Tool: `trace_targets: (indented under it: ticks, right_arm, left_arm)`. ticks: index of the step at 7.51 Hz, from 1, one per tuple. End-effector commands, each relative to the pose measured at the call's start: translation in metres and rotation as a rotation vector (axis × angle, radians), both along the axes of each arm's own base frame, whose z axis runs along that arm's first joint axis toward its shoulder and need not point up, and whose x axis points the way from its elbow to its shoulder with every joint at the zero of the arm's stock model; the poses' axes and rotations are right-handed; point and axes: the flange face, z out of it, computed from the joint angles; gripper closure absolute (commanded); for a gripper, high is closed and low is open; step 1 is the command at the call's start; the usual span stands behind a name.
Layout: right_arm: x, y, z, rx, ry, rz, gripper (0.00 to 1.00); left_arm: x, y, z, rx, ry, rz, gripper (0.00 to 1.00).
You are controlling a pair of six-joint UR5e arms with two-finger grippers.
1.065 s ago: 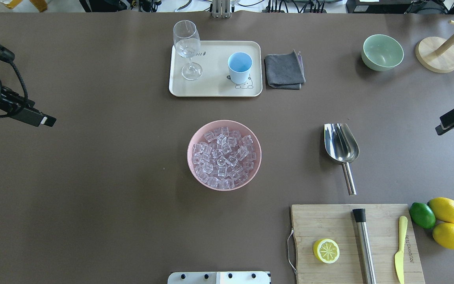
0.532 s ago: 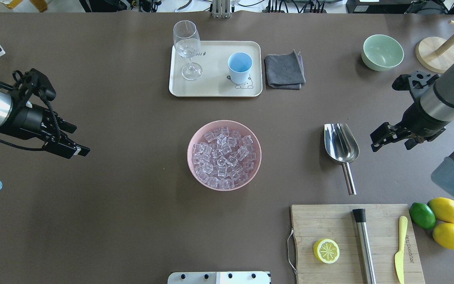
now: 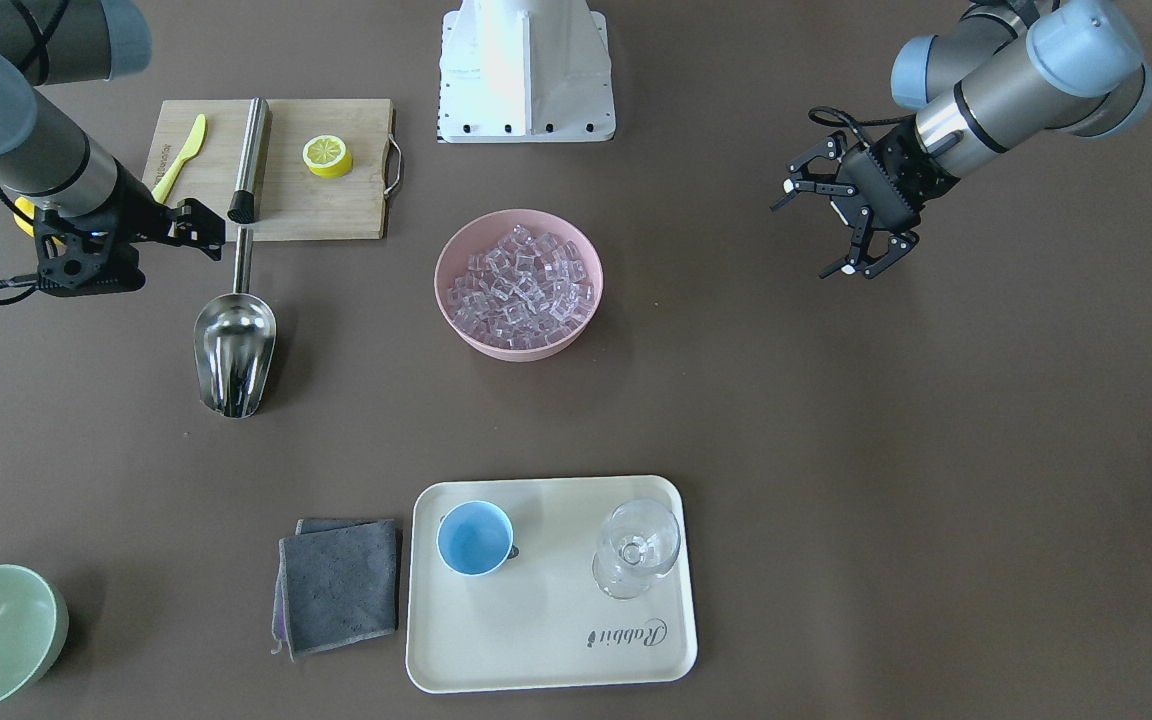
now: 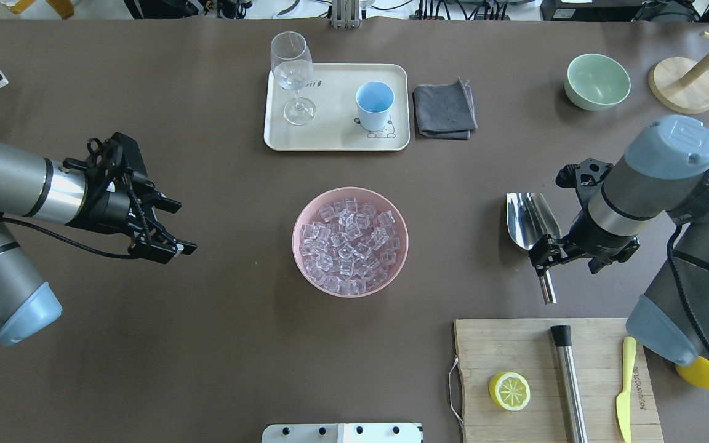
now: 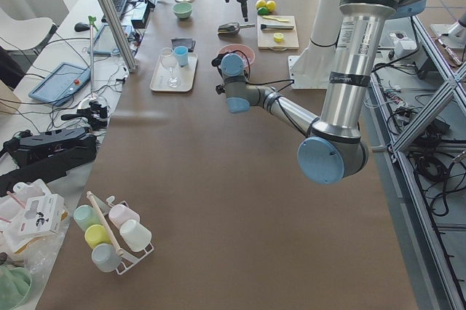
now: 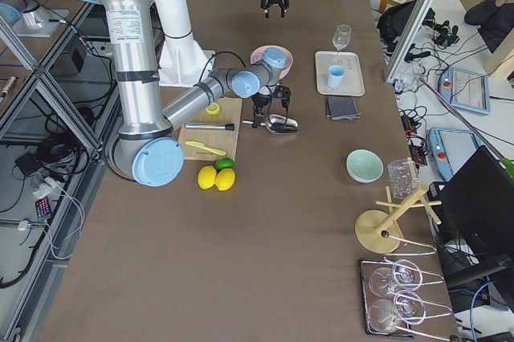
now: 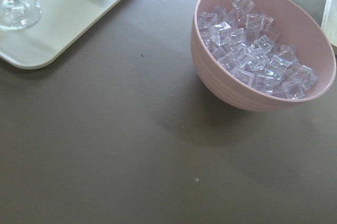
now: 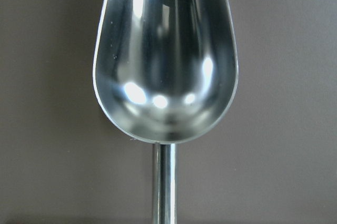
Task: Put ice in cup with scoop
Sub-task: 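Reach the right gripper to the metal scoop while the left gripper approaches the pink bowl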
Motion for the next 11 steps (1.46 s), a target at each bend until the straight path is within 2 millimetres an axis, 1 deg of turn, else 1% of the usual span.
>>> trace_targets:
  ticks: [1, 2, 3, 4, 5, 6, 7, 8, 9, 10, 11]
  right_arm:
    - [-0.018, 0.012, 0.012, -0.026, 0.020, -0.013, 0.01]
    - [-0.027, 0.009, 0.025, -0.019, 0.015, -0.002, 0.01]
    - [-0.035, 0.007, 0.037, -0.010, -0.005, 0.014, 0.01]
    - [-0.040, 0.007, 0.042, -0.008, -0.009, 0.014, 0.01]
    - [-0.042, 0.009, 0.040, -0.011, -0.013, 0.012, 0.01]
    - [-0.045, 0.012, 0.039, -0.020, -0.012, 0.016, 0.02]
    - [-0.048, 0.014, 0.038, -0.026, -0.010, 0.019, 0.02]
    - [-0.048, 0.015, 0.038, -0.028, -0.010, 0.018, 0.02]
    - [-0.049, 0.016, 0.037, -0.028, -0.013, 0.018, 0.02]
    - [-0.050, 0.017, 0.035, -0.032, -0.013, 0.023, 0.02]
    - [-0.050, 0.018, 0.035, -0.033, -0.013, 0.023, 0.02]
  left_arm:
    - [0.053, 0.015, -0.004, 0.142, 0.029, -0.049, 0.02]
    - [0.063, 0.010, -0.007, 0.146, 0.029, -0.053, 0.02]
    - [0.062, 0.007, -0.003, 0.211, 0.015, -0.045, 0.02]
    - [0.060, 0.004, 0.004, 0.323, -0.005, -0.049, 0.02]
    - [0.060, 0.001, 0.008, 0.369, -0.020, -0.063, 0.02]
    - [0.062, -0.001, 0.007, 0.381, -0.020, -0.058, 0.02]
    - [0.066, -0.002, 0.000, 0.389, -0.008, -0.062, 0.02]
    - [0.072, -0.002, -0.008, 0.397, 0.006, -0.061, 0.02]
    - [0.081, 0.000, -0.006, 0.407, 0.020, -0.052, 0.02]
    - [0.095, -0.007, -0.006, 0.431, 0.045, -0.077, 0.02]
    - [0.099, -0.010, -0.004, 0.430, 0.042, -0.075, 0.02]
